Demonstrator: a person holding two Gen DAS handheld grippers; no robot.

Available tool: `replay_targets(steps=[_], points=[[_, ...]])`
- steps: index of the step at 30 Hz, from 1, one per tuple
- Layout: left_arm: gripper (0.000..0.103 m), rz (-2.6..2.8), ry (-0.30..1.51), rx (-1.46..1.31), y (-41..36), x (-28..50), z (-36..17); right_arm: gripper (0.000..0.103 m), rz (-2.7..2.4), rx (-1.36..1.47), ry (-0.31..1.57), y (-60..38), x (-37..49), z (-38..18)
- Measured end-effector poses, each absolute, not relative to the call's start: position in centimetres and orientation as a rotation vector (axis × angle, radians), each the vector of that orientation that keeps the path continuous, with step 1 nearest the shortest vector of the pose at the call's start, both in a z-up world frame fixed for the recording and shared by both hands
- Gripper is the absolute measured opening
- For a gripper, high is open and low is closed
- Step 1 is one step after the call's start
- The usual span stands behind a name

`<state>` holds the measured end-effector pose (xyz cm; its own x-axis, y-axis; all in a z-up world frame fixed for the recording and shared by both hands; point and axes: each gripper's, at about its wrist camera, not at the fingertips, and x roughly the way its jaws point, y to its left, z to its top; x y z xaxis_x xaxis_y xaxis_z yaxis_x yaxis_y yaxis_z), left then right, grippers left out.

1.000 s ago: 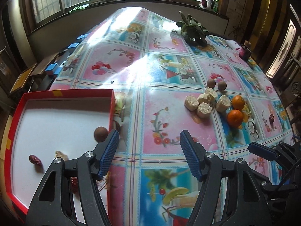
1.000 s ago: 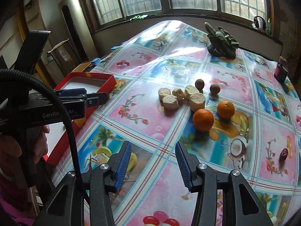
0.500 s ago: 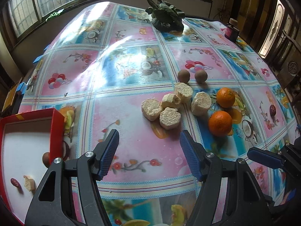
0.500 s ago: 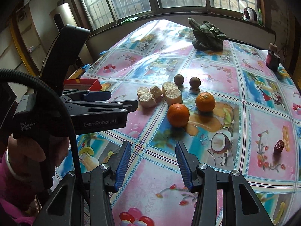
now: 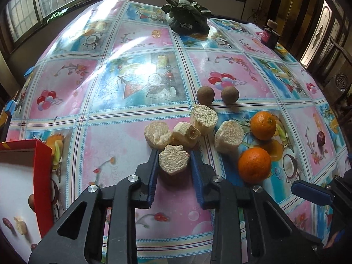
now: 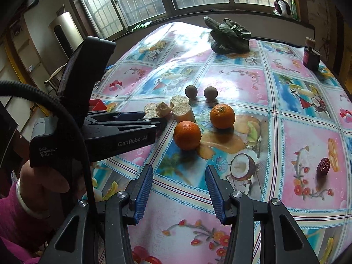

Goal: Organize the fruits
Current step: 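Grasp a white bread slice with the left gripper while the right grasps an orange, then carry the bread slice and orange into the red tray and open both grippers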

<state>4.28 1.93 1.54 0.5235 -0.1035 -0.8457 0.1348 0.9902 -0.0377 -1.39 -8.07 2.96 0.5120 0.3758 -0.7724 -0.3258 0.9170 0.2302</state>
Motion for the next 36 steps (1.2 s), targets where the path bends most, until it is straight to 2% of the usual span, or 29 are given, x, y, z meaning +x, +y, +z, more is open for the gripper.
replay_targets(steps=[15,16,17,36], points=[[0.028,-0.128,0.984,0.023,4.4,0.6,3.2,0.048,0.330,0.008,0.972,-5.8,2.8,1.4],[0.028,-0.129,0.983,0.021,4.6,0.3,3.3,0.036,0.322,-0.001,0.969,-5.7,3.1,1.2],[0.028,-0.130,0.983,0.019,4.7,0.1,3.4,0.032,0.320,-0.011,0.971,-5.5,3.2,1.0],[0.028,-0.036,0.931,0.007,8.6,-4.7,5.6,0.031,0.387,-0.022,0.914,-3.1,-2.0,4.0]])
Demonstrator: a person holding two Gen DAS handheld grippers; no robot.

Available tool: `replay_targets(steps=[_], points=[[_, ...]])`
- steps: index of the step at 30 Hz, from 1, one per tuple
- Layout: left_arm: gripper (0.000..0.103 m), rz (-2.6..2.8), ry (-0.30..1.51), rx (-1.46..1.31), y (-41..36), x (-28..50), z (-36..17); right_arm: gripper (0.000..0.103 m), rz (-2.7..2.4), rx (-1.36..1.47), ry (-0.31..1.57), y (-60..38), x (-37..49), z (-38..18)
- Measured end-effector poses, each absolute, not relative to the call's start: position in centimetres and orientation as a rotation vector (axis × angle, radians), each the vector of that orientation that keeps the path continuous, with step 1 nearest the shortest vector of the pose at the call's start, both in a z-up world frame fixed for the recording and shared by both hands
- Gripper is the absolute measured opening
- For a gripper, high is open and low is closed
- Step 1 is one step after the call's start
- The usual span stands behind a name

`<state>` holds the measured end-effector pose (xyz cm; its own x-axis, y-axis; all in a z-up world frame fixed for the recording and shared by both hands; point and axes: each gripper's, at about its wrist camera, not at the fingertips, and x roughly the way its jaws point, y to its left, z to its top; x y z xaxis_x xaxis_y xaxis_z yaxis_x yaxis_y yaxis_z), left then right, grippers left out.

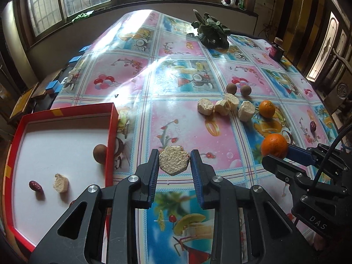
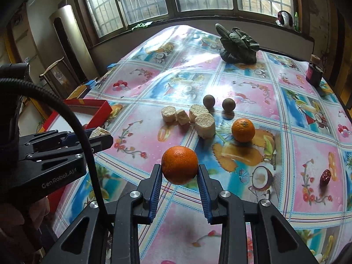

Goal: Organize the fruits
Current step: 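Carry the bread slice and orange into the red tray and open both grippers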

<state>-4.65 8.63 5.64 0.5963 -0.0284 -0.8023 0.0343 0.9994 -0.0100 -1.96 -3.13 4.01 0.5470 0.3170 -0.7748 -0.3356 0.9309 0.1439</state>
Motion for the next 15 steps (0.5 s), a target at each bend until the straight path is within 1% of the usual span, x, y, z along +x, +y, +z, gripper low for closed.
replay_targets(steps=[15], points=[[0.028,0.089,0.898,-0.038,15.0,-7.7,6.6,0.031,0.556,-0.101,0.890,4.5,-3.8,5.4]])
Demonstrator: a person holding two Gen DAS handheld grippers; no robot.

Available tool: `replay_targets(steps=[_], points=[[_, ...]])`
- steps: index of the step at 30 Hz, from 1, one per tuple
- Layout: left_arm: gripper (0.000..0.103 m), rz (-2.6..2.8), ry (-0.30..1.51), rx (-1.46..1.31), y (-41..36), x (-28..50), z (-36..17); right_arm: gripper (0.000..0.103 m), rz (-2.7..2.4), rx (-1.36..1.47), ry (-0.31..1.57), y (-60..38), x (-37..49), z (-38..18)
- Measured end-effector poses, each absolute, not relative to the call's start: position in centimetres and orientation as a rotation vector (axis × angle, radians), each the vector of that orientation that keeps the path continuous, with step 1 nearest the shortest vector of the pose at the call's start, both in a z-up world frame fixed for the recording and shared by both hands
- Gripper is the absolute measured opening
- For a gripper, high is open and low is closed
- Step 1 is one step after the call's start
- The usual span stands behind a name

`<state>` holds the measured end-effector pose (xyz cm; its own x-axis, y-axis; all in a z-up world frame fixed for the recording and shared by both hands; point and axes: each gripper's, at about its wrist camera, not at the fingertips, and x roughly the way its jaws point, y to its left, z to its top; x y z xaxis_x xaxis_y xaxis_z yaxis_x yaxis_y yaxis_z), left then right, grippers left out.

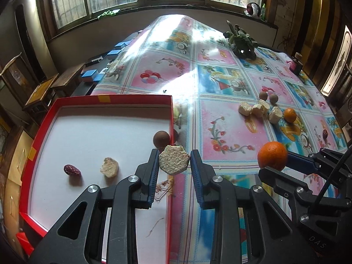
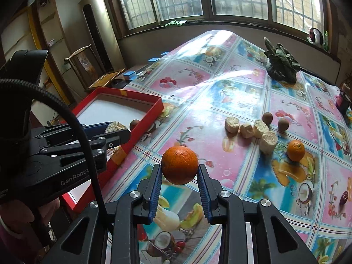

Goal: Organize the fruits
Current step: 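Carry the bread slice and orange into the red tray and open both grippers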

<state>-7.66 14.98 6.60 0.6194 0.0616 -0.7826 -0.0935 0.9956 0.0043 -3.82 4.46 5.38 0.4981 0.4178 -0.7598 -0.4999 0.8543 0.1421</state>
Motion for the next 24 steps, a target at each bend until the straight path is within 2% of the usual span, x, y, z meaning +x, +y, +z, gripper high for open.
replay_targets(steps=[24], points=[[0.028,0.267,0.923,-0.131,26.0,-6.4,5.3,0.031,0.770,-0.203,0.933,14.8,-3.7,4.5]])
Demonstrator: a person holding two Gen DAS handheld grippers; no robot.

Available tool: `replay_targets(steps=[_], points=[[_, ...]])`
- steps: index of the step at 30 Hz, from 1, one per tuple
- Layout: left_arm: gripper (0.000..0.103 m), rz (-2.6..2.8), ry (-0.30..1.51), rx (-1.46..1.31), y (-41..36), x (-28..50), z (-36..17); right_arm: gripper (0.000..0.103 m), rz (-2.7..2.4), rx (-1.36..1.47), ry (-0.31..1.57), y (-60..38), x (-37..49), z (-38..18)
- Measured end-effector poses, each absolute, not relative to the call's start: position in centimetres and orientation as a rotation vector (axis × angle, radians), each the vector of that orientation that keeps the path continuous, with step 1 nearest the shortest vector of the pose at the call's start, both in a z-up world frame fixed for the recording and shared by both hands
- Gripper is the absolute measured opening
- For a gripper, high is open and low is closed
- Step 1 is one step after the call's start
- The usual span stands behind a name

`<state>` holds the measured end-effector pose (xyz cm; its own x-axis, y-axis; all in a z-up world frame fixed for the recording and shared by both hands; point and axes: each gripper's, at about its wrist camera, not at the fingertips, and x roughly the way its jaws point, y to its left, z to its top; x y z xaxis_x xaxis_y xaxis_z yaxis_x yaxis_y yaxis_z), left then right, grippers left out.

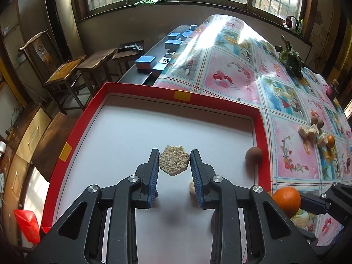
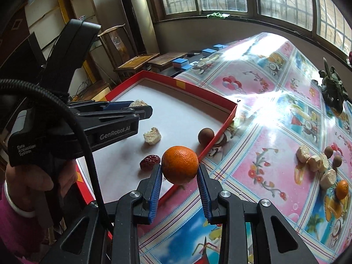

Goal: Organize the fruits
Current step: 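Carry the bread slice and orange into the red tray and open both grippers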

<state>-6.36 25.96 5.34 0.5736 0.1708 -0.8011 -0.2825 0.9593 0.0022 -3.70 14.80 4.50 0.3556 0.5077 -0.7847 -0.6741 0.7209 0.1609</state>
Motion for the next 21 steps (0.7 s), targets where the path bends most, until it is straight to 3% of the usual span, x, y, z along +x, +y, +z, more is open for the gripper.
replay_targets(steps=[21], points=[[0.028,0.320,0.996,-0.176,28.4,-3.4,2.9,0.031,0.766,-0.289,1.002,20.3,1.5,0.5]])
